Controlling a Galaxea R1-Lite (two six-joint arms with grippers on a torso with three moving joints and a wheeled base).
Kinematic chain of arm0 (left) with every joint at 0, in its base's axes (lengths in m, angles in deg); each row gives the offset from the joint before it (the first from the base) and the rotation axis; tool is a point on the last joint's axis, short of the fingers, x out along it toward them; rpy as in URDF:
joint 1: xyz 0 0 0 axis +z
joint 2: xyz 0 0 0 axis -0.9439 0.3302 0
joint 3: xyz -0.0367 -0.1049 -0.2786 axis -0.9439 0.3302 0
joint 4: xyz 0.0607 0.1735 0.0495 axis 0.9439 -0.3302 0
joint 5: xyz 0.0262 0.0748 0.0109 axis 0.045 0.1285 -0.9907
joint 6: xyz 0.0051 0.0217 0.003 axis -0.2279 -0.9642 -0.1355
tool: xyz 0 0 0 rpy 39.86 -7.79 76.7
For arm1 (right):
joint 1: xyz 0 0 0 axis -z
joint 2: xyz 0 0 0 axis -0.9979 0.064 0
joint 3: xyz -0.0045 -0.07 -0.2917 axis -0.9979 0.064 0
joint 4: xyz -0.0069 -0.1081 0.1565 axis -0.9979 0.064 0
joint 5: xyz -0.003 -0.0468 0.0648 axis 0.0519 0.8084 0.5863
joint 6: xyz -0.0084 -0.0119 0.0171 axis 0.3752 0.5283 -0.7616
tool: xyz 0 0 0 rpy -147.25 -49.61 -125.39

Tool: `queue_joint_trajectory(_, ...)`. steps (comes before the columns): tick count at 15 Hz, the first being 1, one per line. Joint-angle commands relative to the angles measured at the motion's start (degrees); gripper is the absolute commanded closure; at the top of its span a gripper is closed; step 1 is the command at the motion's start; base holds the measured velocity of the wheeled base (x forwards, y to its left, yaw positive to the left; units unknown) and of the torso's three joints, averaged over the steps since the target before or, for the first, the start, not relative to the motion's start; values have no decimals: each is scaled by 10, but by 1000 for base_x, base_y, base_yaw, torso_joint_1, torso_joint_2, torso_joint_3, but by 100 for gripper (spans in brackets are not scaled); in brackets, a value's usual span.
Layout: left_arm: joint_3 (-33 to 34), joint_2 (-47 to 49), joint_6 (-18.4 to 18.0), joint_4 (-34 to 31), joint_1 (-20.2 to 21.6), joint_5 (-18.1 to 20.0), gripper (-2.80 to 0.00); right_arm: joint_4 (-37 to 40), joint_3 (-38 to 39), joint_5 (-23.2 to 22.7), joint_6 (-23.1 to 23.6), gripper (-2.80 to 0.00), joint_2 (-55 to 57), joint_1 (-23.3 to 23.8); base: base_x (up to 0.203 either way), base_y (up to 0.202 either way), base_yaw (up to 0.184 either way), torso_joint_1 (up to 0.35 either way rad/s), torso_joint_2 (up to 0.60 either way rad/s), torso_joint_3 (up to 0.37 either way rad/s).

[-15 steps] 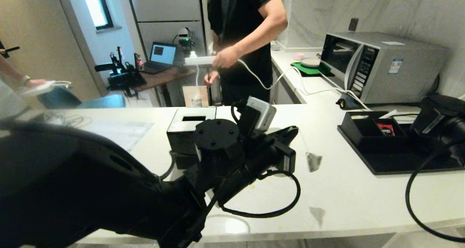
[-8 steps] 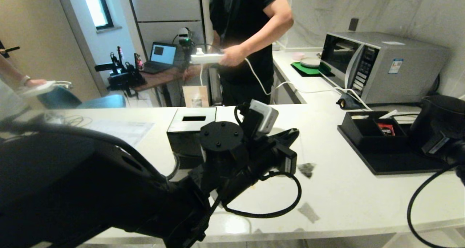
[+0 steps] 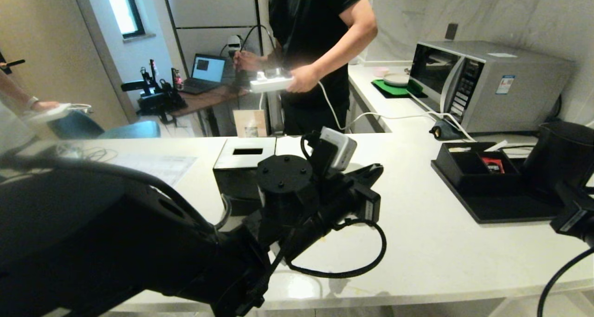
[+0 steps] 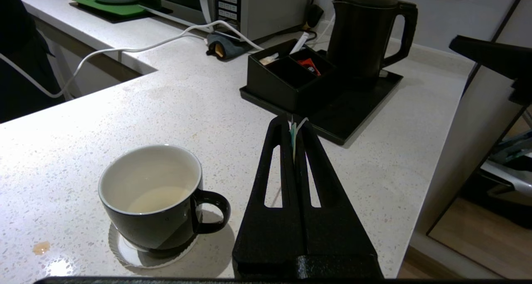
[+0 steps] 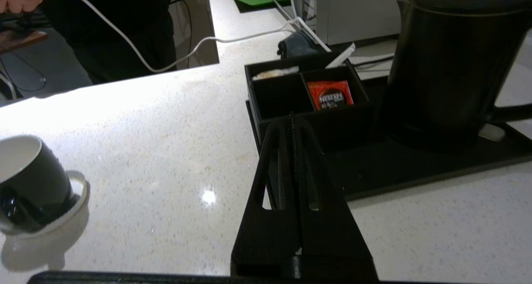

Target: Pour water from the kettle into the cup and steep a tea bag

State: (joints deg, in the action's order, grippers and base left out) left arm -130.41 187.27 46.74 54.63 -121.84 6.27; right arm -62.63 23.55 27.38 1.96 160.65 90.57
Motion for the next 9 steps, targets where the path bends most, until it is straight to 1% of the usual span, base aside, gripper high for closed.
queue_joint_trajectory(1,0,-1,0,4,0,0,0,-15,13,-7,0,0,-21,0,0,0,0,0,0,0)
queue_joint_trajectory(4,-1,0,0,5,0,-1,0,42,13,-15,1,0,-74,0,0,0,0,0,0,0)
queue_joint_trajectory(6,-1,0,0,5,0,-1,0,101,13,-21,5,0,-126,0,0,0,0,0,0,0)
queue_joint_trajectory(8,0,2,0,4,-1,-1,0,185,13,-32,9,0,-181,-1,0,0,0,0,0,0)
queue_joint_trajectory(9,0,4,0,4,-2,0,0,205,13,-35,10,0,-189,-4,0,0,0,0,0,0)
